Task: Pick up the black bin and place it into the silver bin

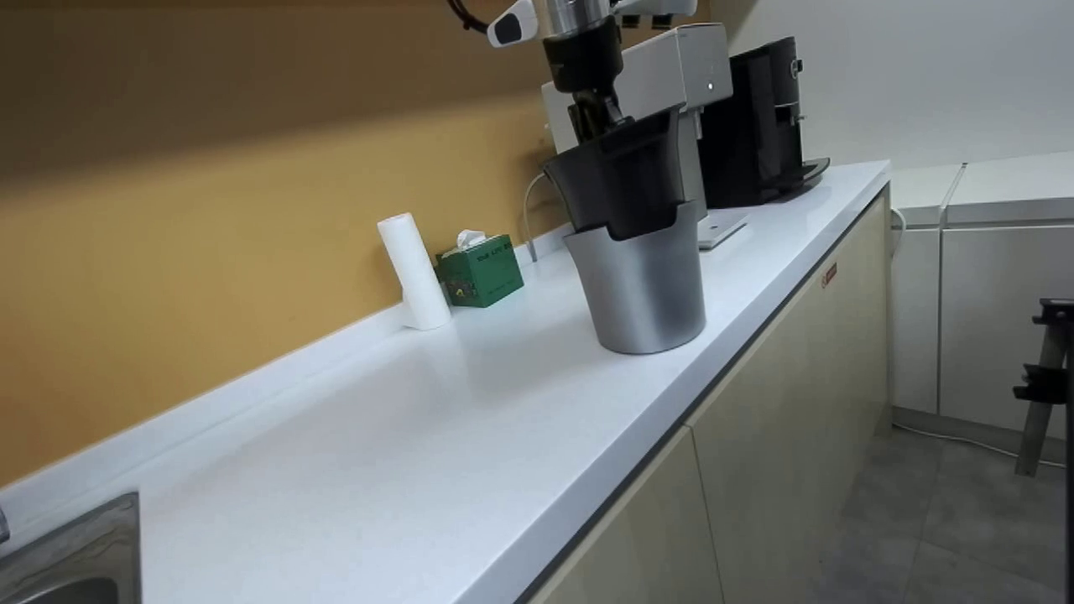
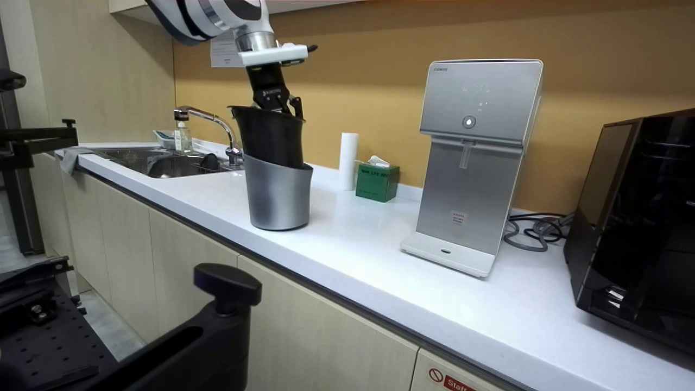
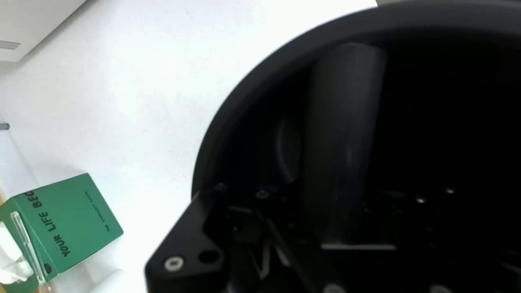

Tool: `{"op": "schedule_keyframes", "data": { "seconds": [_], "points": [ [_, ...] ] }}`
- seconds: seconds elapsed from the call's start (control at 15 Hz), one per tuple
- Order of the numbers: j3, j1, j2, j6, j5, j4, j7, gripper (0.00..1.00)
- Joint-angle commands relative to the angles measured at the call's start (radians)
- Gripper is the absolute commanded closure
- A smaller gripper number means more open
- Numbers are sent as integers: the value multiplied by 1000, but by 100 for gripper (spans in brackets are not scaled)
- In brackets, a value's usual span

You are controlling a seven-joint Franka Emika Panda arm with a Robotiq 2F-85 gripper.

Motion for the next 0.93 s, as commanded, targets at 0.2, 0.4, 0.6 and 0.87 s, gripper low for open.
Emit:
{"op": "schedule_keyframes", "data": {
  "seconds": [0.2,0.4,0.6,0.87],
  "points": [
    [-2,5,72,-82,41,51,229,100],
    [-10,-1,103,-86,77,65,275,100],
    [-20,-10,131,-101,110,84,285,75],
    [-29,-22,156,-123,159,108,279,53]
  ]
}}
